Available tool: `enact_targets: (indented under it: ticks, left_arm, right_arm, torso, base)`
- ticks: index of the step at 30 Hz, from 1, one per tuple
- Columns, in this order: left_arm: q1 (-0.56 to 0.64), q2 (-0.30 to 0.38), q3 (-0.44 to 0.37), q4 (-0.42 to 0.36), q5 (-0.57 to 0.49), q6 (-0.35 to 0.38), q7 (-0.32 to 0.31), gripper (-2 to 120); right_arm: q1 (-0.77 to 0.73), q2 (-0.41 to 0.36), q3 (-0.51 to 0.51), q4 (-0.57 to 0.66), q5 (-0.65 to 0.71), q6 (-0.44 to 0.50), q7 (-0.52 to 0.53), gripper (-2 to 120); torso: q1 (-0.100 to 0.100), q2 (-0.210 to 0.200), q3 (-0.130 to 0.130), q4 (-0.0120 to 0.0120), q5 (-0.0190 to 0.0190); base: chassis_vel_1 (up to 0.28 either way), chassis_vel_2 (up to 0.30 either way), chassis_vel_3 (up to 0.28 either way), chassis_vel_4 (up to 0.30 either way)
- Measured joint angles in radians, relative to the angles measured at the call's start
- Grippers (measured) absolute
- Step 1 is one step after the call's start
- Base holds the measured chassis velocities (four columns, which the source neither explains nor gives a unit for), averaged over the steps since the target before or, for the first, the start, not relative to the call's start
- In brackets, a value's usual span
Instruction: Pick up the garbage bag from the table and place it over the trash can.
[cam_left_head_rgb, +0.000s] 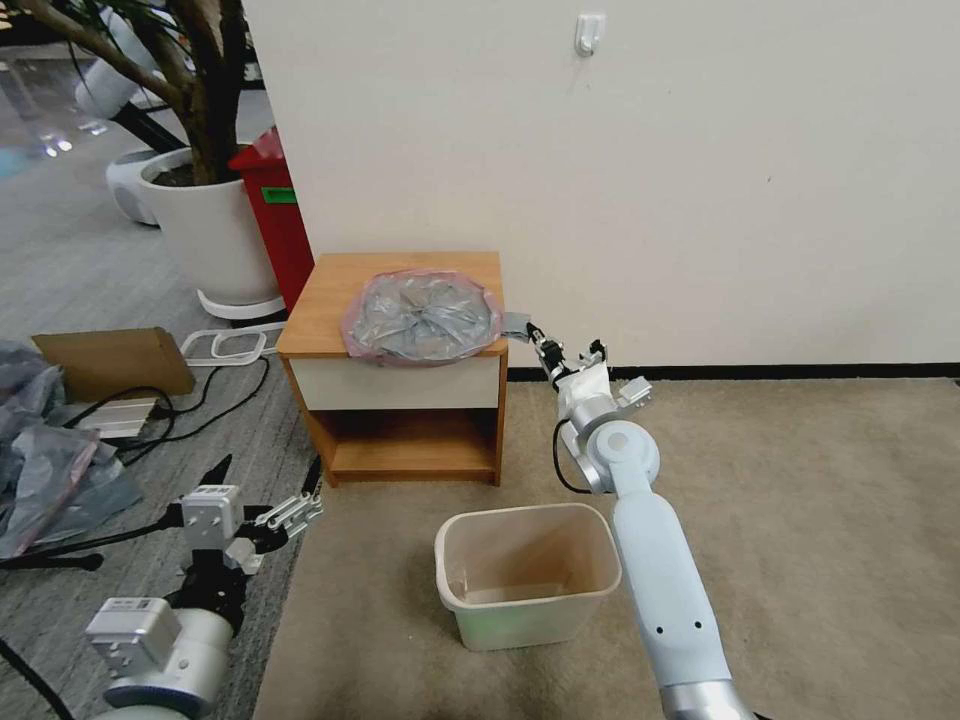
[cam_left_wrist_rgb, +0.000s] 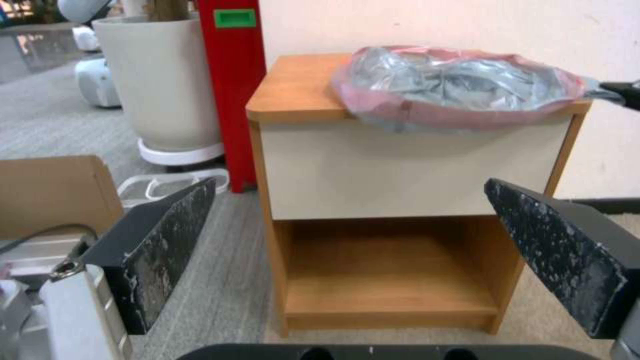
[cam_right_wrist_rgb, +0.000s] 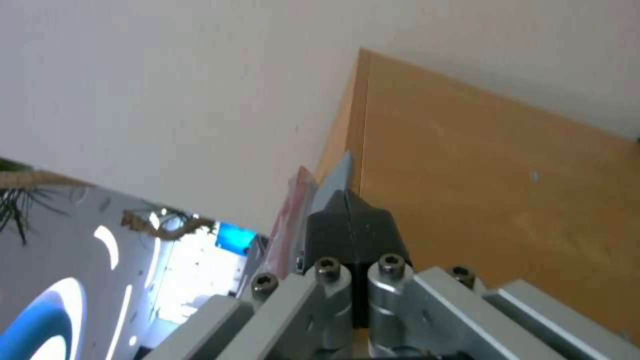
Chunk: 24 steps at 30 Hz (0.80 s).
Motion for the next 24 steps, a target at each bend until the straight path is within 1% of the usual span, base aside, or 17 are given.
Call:
enact_targets:
  ticks: [1,2,5,7,10,11,14,15,16,17,18,21,22,24]
  left_arm:
    - [-0.001,-0.001,0.003,0.0,0.004,-0.002,0.001,100]
    - [-0.001,-0.001,0.003,0.0,0.004,-0.002,0.001,100]
    - [-0.004,-0.001,0.007,0.0,0.006,-0.002,0.003,100]
    - [-0.005,-0.001,0.009,0.0,0.007,-0.002,0.003,100]
    - [-0.008,-0.001,0.017,0.0,0.011,-0.003,0.005,100]
    - [-0.008,-0.001,0.017,0.0,0.011,-0.003,0.005,100]
    - [-0.01,-0.003,0.019,0.0,0.014,-0.003,0.007,100]
    - [-0.011,-0.003,0.019,0.0,0.013,-0.003,0.007,100]
    - [-0.012,-0.003,0.019,0.001,0.013,-0.003,0.008,100]
    - [-0.012,-0.003,0.019,0.001,0.013,-0.003,0.008,100]
    - [-0.014,-0.003,0.018,0.003,0.013,-0.003,0.008,100]
    - [-0.02,-0.002,0.022,0.011,0.012,-0.002,0.007,100]
    - [-0.02,-0.002,0.022,0.011,0.012,-0.002,0.007,100]
    - [-0.021,-0.001,0.025,0.012,0.012,0.001,0.007,100]
  right_arm:
    - [-0.029,0.0,-0.001,0.036,0.0,-0.016,0.002,0]
    - [-0.029,0.0,-0.001,0.036,0.0,-0.016,0.002,0]
    - [-0.097,0.0,-0.005,0.125,0.003,-0.041,0.007,0]
    - [-0.111,0.0,-0.008,0.144,0.004,-0.043,0.01,0]
    - [-0.189,0.0,-0.017,0.243,0.017,-0.054,0.03,0]
    - [-0.189,0.0,-0.017,0.243,0.017,-0.054,0.03,0]
    - [-0.28,-0.005,-0.019,0.347,0.056,-0.091,0.062,0]
    - [-0.328,-0.016,-0.021,0.393,0.069,-0.104,0.073,0]
    - [-0.371,-0.027,-0.024,0.438,0.077,-0.111,0.08,0]
    - [-0.371,-0.027,-0.024,0.438,0.077,-0.111,0.08,0]
    - [-0.411,-0.041,-0.03,0.477,0.08,-0.115,0.082,0]
    - [-0.586,-0.105,-0.056,0.603,0.074,-0.131,0.07,0]
    - [-0.586,-0.105,-0.056,0.603,0.074,-0.131,0.07,0]
    - [-0.689,-0.158,-0.075,0.655,0.039,-0.131,0.048,0]
  torso:
    - [0.0,0.0,0.0,-0.0001,0.0]
    - [0.0,0.0,0.0,-0.0001,0.0]
    - [0.0,0.0,0.0,-0.0001,0.0]
    - [0.0,0.0,0.0,-0.0002,0.0]
    - [0.0,0.0,0.0,-0.0001,0.0]
    - [0.0,0.0,0.0,-0.0001,0.0]
    - [0.0,0.0,0.0,0.0001,0.0]
    - [0.0,0.0,0.0,0.0002,0.0001]
    - [0.0,0.0,0.0,-0.0002,0.0002]
    - [0.0,0.0,0.0,-0.0002,0.0002]
    - [0.0,0.0,0.0,0.0,0.0]
    - [0.0,0.0,0.0,-0.0003,0.0003]
    - [0.0,0.0,0.0,-0.0003,0.0003]
    - [0.0,0.0,0.0,-0.0002,-0.0002]
  base:
    - [0.0,0.0,0.0,0.0]
    - [0.0,0.0,0.0,0.0]
    - [0.0,0.0,0.0,0.0]
    - [0.0,0.0,0.0,0.0]
    - [0.0,0.0,0.0,0.0]
    - [0.0,0.0,0.0,0.0]
    - [0.0,0.0,0.0,0.0]
    - [0.0,0.0,0.0,0.0]
    - [0.0,0.0,0.0,0.0]
    - [0.0,0.0,0.0,0.0]
    - [0.0,0.0,0.0,0.0]
    - [0.0,0.0,0.0,0.0]
    - [0.0,0.0,0.0,0.0]
    - [0.0,0.0,0.0,0.0]
